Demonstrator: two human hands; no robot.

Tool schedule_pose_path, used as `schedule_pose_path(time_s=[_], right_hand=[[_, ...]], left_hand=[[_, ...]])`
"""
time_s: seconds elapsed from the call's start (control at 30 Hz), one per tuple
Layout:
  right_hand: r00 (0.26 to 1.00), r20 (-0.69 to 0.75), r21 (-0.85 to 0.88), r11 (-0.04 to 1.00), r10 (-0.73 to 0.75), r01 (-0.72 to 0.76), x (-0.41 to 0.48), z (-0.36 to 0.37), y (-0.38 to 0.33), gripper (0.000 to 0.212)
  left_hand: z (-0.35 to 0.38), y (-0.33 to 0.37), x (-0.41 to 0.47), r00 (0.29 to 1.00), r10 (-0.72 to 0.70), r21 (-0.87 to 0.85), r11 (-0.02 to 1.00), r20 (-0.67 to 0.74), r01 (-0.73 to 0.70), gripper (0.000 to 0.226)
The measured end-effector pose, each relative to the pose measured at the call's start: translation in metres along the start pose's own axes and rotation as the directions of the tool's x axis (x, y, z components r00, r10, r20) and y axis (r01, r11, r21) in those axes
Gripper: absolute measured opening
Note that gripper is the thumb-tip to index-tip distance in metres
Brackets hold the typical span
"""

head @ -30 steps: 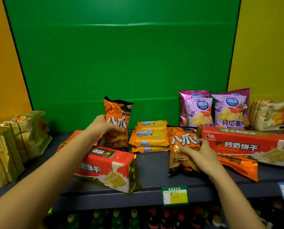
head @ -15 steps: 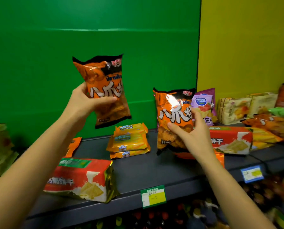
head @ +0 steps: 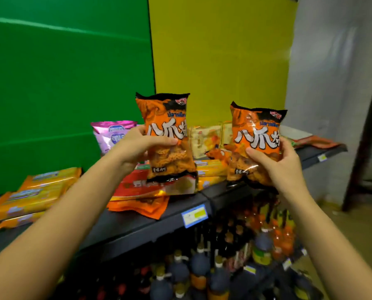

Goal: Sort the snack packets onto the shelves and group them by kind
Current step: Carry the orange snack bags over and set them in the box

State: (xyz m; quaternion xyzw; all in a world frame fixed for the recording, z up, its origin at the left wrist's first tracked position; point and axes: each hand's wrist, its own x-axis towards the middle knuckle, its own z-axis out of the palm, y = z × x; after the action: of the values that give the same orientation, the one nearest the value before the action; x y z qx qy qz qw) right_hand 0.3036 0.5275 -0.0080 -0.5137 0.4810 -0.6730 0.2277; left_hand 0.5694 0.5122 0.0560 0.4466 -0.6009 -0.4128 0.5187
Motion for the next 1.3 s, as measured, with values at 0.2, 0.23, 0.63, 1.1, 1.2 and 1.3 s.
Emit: schedule_pose_path(time_s=[0.2,0.23,0.63,1.1,1.2,1.3], right_hand=[[0.999,-0.036,-0.055,0.998,0.041,-0.043,0.042,-0.112,0.042,0.083],[0.998,-0.041,-0.065,0.997,0.049,-0.052,0.049,-0.127,0.048,0.08],[0.993,-0.085,-0.129,0.987,0.082,-0.092,0.144,-0.264,0.1,0.068],[0.996,0.061,-0.114,0.992,0.06,-0.052,0.337,-0.327,0.2,0.069],[0.993,0.097,-0.088,0.994,0.072,-0.064,0.375,-0.333,0.217,0.071],[0.989,0.127,-0.065,0.995,0.08,-0.072,0.413,-0.336,0.234,0.071]], left_hand=[[0.121,-0.027,0.022,0.997,-0.06,-0.029,0.998,0.047,0.061,0.045],[0.138,-0.029,0.025,0.996,-0.072,-0.032,0.997,0.061,0.074,0.048],[0.308,-0.04,0.102,0.982,-0.116,-0.074,0.989,0.147,0.128,0.053],[0.459,-0.06,0.249,0.996,-0.094,-0.12,0.988,-0.005,0.093,0.058],[0.479,-0.059,0.275,0.996,-0.09,-0.092,0.992,-0.027,0.087,0.059],[0.495,-0.061,0.301,0.994,-0.059,-0.056,0.997,-0.092,0.054,0.061]])
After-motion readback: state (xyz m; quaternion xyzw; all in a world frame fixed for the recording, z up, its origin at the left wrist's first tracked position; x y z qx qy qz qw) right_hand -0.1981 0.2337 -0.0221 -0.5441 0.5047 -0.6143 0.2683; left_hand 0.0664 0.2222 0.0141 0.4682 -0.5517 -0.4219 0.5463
